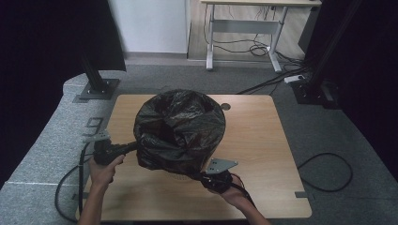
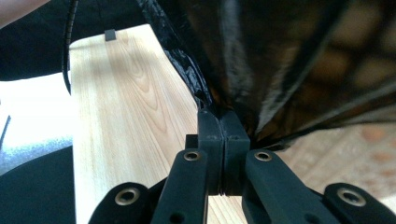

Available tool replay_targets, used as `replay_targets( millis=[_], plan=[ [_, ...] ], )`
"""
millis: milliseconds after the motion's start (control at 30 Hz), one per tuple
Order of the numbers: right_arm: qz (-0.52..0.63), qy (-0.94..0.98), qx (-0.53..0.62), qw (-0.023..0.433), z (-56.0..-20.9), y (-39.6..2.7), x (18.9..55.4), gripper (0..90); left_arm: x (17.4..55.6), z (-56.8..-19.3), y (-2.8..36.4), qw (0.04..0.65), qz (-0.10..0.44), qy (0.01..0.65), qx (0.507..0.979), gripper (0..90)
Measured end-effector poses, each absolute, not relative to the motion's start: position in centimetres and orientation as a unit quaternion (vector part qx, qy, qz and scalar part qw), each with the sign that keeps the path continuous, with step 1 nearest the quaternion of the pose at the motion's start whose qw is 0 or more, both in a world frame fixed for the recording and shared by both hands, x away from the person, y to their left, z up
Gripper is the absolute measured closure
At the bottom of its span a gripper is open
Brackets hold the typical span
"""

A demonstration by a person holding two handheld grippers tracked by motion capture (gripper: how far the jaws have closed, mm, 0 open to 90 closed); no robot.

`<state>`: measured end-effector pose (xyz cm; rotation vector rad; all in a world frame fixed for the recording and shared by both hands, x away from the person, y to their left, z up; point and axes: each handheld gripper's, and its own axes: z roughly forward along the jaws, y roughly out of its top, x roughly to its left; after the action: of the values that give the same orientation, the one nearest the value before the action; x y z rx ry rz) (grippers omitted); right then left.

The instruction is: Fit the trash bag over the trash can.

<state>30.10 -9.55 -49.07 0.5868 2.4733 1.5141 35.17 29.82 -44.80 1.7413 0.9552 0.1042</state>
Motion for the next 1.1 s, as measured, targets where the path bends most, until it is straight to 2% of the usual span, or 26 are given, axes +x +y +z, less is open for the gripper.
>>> replay_targets(
  millis=[233, 333, 433, 533, 633, 733, 900, 1000, 1100],
  plan=[
    [0.512, 0.828, 0.213, 0.085, -50.5, -10.5, 30.7, 87.6, 35.7, -45.5, 28.8, 0.529, 0.045, 0.408, 0.742, 89.8],
    [0.512, 0.828, 0.214, 0.085, -50.9, -10.6, 30.8, 87.6, 36.0, -46.2, 28.2, 0.497, 0.057, 0.420, 0.757, 89.7],
    [0.510, 0.828, 0.219, 0.085, -51.5, -10.6, 30.9, 86.9, 35.8, -46.6, 28.2, 0.510, 0.055, 0.422, 0.748, 89.8],
    [0.513, 0.826, 0.218, 0.087, -51.4, -10.8, 30.7, 80.1, 35.4, -46.4, 28.6, 0.519, 0.065, 0.427, 0.738, 89.4],
    [0.525, 0.818, 0.215, 0.100, -50.7, -11.4, 30.2, 66.0, 35.0, -46.0, 29.3, 0.534, 0.072, 0.427, 0.726, 82.6],
    [0.541, 0.805, 0.218, 0.112, -49.8, -12.2, 29.6, 51.7, 34.6, -45.5, 30.0, 0.546, 0.078, 0.425, 0.718, 70.6],
    [0.561, 0.787, 0.224, 0.120, -48.4, -14.1, 28.7, 41.1, 33.4, -44.7, 31.1, 0.548, 0.105, 0.425, 0.713, 51.4],
    [0.567, 0.780, 0.232, 0.128, -47.8, -15.3, 28.2, 37.5, 32.8, -44.4, 31.5, 0.551, 0.117, 0.423, 0.710, 44.9],
    [0.570, 0.774, 0.241, 0.133, -47.5, -16.2, 28.2, 36.0, 32.5, -44.2, 31.7, 0.556, 0.121, 0.418, 0.708, 42.9]
  ],
)
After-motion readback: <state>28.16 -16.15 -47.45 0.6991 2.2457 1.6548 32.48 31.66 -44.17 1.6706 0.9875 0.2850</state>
